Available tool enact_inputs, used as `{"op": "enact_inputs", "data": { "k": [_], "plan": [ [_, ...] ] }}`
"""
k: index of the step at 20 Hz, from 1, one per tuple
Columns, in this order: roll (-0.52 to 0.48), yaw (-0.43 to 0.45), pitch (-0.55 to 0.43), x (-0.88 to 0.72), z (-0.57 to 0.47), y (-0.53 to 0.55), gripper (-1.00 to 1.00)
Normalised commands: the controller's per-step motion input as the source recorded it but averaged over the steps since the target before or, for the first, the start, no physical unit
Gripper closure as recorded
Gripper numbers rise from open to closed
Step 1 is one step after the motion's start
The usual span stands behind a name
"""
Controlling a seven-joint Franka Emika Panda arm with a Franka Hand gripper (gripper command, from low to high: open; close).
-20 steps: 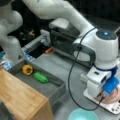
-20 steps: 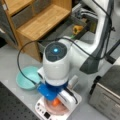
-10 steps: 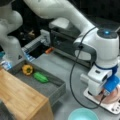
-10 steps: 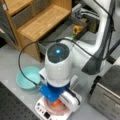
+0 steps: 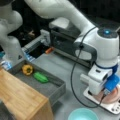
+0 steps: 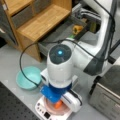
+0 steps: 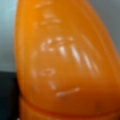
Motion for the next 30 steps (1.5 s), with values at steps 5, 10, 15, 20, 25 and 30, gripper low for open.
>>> {"op": "enact_inputs", "data": {
  "k": [5,10,15,20,25,30],
  "plan": [
    [-0.224,0.019,-0.160,-0.10,-0.17,-0.05,1.00],
    [-0.197,0.037,-0.110,-0.19,-0.04,-0.05,1.00],
    [-0.144,0.038,-0.044,-0.31,0.20,-0.02,1.00],
    [-0.078,0.034,-0.008,-0.31,0.26,-0.01,1.00],
    [-0.021,0.053,-0.024,-0.18,0.14,-0.02,1.00],
    [0.028,0.054,0.003,-0.13,0.11,-0.03,1.00]
  ]
}}
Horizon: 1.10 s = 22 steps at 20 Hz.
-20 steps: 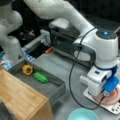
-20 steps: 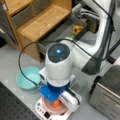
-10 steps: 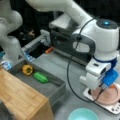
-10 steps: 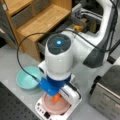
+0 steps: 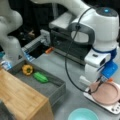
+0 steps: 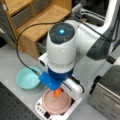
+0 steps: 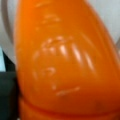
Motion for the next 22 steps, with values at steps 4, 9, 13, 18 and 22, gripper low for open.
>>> {"op": "enact_inputs", "data": {
  "k": [4,9,13,18,22],
  "plan": [
    [0.046,0.073,0.041,-0.20,0.22,-0.03,1.00],
    [0.058,0.128,0.052,-0.23,0.21,-0.07,1.00],
    [0.055,0.126,0.076,-0.25,0.14,-0.10,1.00],
    [0.045,0.163,0.058,-0.25,0.05,-0.12,1.00],
    [0.026,0.249,0.062,-0.26,0.06,-0.13,1.00]
  ]
}}
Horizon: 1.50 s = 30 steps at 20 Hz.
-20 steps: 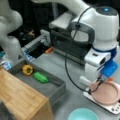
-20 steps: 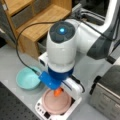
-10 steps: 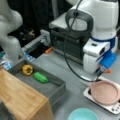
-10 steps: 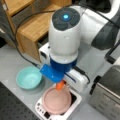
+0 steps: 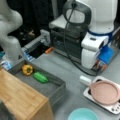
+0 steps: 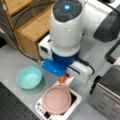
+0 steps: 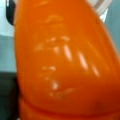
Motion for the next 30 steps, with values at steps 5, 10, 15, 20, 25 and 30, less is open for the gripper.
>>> {"op": "enact_inputs", "data": {
  "k": [5,10,15,20,25,30],
  "plan": [
    [0.008,0.278,-0.006,-0.28,0.07,-0.13,1.00],
    [-0.048,0.373,-0.131,-0.34,-0.02,-0.16,1.00],
    [-0.068,0.376,-0.224,-0.45,-0.12,-0.19,1.00],
    [0.014,0.461,-0.258,-0.49,-0.15,-0.27,1.00],
    [0.036,0.355,-0.299,-0.50,-0.09,-0.28,1.00],
    [0.130,0.271,-0.322,-0.47,-0.06,-0.17,1.00]
  ]
}}
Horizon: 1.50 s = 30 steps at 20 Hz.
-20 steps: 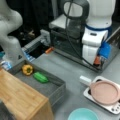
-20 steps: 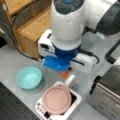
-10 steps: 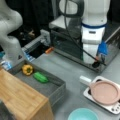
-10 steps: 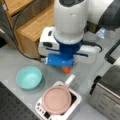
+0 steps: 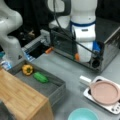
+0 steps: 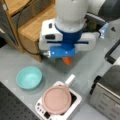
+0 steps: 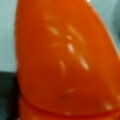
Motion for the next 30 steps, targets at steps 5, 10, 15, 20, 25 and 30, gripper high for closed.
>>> {"op": "enact_inputs", "data": {
  "k": [5,10,15,20,25,30],
  "plan": [
    [0.227,0.303,-0.258,-0.37,-0.07,-0.06,1.00],
    [0.285,0.327,-0.167,-0.34,-0.01,-0.01,1.00],
    [0.278,0.327,-0.100,-0.33,-0.02,-0.09,1.00],
    [0.212,0.232,-0.099,-0.30,-0.09,-0.14,1.00],
    [0.158,0.236,-0.103,-0.24,-0.12,-0.13,1.00],
    [0.142,0.264,-0.176,-0.22,-0.07,-0.20,1.00]
  ]
}}
